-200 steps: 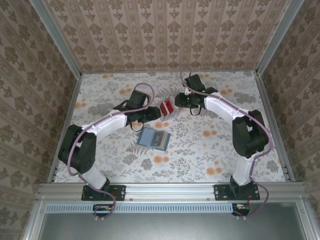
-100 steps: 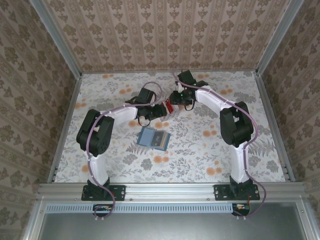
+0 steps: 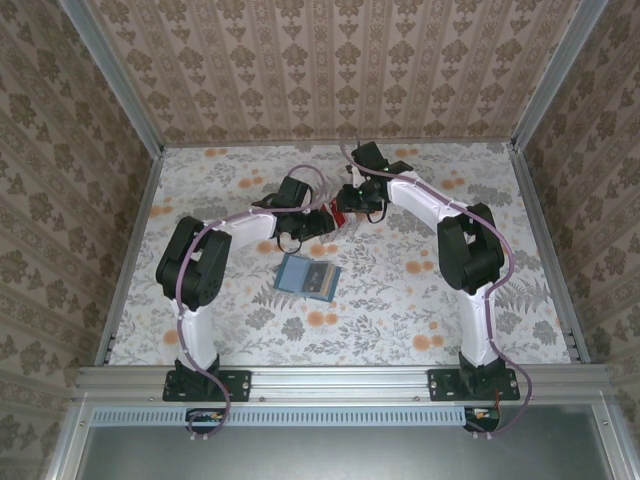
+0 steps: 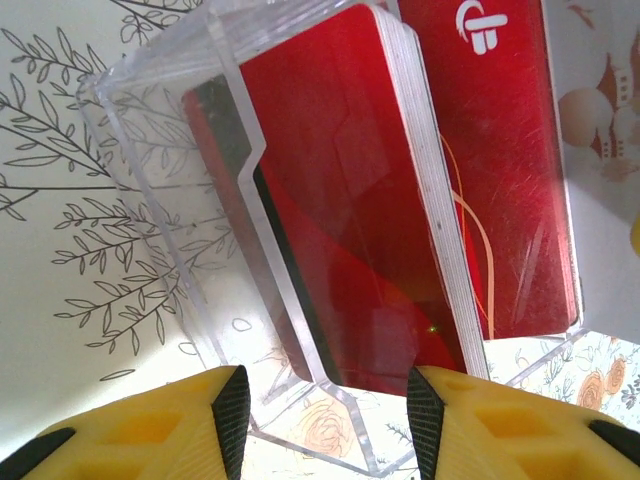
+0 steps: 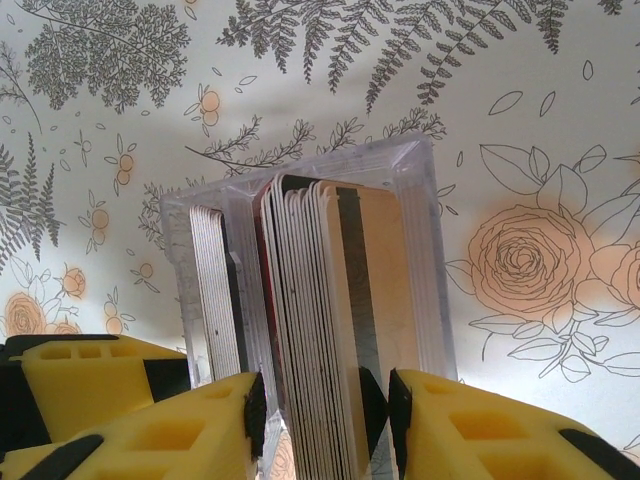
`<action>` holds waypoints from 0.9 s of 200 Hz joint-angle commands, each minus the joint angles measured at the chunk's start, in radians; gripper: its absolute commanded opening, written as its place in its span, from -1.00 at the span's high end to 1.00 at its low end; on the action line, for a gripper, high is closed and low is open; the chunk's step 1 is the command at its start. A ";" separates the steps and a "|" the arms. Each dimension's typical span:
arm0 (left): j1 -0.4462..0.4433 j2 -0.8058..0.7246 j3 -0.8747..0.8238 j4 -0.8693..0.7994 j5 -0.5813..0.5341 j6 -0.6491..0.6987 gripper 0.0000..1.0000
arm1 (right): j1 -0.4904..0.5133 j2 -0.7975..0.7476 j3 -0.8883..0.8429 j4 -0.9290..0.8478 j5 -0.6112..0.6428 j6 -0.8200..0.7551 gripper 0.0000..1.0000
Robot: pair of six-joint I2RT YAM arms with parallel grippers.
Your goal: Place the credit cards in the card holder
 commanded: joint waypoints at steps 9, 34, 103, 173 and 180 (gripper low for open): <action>0.005 0.026 0.037 0.014 0.026 -0.017 0.03 | 0.004 -0.034 0.023 -0.031 -0.023 -0.013 0.22; 0.003 0.024 0.037 0.013 0.024 -0.017 0.03 | 0.005 -0.041 0.024 -0.029 -0.027 -0.010 0.23; 0.000 0.019 0.030 0.012 0.021 -0.018 0.03 | 0.002 -0.061 0.014 -0.023 -0.037 -0.006 0.26; -0.002 0.020 0.030 0.014 0.021 -0.016 0.03 | 0.003 -0.075 0.011 -0.018 -0.042 0.000 0.26; -0.002 0.019 0.030 0.014 0.021 -0.016 0.03 | 0.003 -0.073 0.012 -0.018 -0.042 0.000 0.26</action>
